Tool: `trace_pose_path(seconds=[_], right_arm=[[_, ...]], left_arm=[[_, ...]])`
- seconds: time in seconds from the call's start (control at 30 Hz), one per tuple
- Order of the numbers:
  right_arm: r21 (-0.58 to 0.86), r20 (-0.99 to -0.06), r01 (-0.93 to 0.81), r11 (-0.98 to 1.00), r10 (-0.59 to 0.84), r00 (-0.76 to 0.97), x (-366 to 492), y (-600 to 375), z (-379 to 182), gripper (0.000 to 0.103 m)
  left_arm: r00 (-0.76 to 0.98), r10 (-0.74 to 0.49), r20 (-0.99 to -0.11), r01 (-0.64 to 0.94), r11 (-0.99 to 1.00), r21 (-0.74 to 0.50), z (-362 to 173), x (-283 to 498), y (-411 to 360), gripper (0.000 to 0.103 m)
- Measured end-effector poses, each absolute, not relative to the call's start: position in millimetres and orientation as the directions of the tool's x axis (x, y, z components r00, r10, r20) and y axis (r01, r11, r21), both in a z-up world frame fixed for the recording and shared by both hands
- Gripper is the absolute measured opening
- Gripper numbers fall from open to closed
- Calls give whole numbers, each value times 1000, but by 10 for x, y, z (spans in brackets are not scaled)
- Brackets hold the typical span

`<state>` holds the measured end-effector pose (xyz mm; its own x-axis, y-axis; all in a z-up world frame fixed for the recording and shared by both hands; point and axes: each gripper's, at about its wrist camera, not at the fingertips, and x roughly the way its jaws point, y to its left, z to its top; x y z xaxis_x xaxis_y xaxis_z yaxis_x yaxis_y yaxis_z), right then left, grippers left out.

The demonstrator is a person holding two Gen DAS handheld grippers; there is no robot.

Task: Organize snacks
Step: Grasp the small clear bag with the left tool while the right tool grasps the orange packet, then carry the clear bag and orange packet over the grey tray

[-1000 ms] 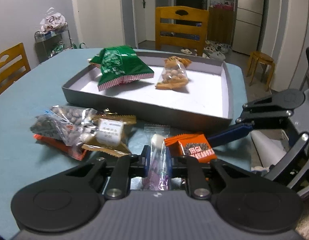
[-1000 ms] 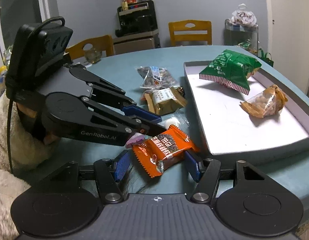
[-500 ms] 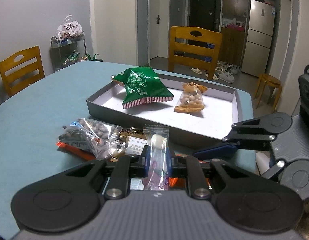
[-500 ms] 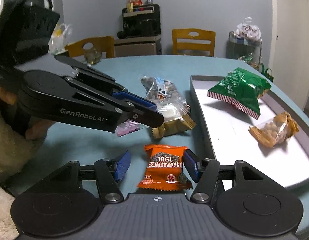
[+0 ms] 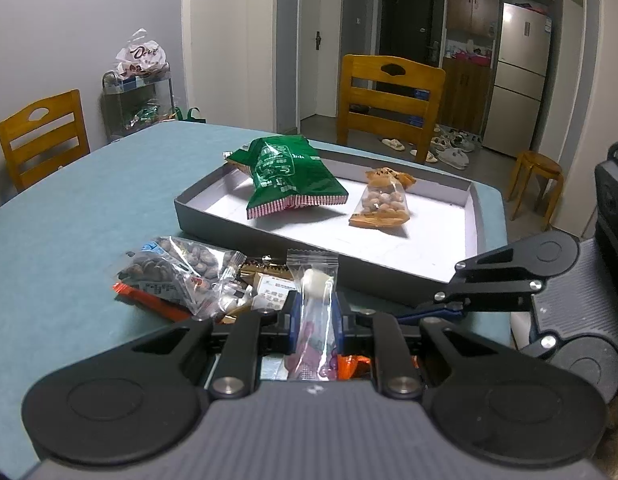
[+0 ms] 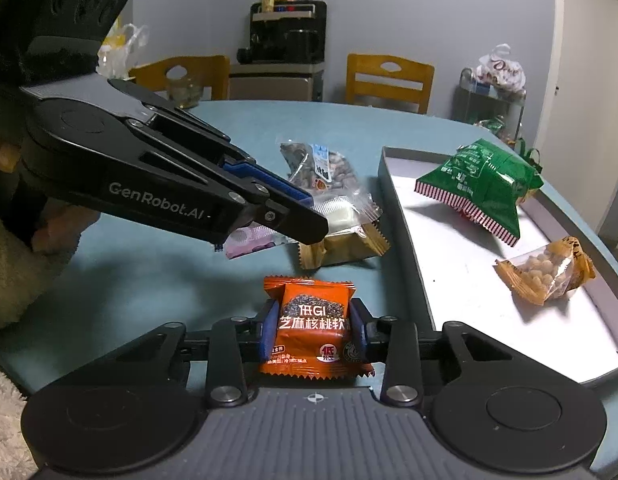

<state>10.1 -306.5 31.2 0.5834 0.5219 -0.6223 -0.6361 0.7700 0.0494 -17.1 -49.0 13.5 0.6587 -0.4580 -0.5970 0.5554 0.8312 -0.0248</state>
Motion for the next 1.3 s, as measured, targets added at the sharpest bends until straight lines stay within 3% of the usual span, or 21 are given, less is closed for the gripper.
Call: trace_pose_path(seconds=[0.63, 1.3], right_arm=[[38, -446, -589, 807, 541, 713, 187, -3336, 761, 38], [77, -423, -475, 877, 460, 781, 443, -3859, 627, 38]], left_arm=[[747, -395, -534, 441, 896, -44, 318, -135, -159, 13], [797, -350, -493, 375, 926, -51, 486, -105, -213, 13]])
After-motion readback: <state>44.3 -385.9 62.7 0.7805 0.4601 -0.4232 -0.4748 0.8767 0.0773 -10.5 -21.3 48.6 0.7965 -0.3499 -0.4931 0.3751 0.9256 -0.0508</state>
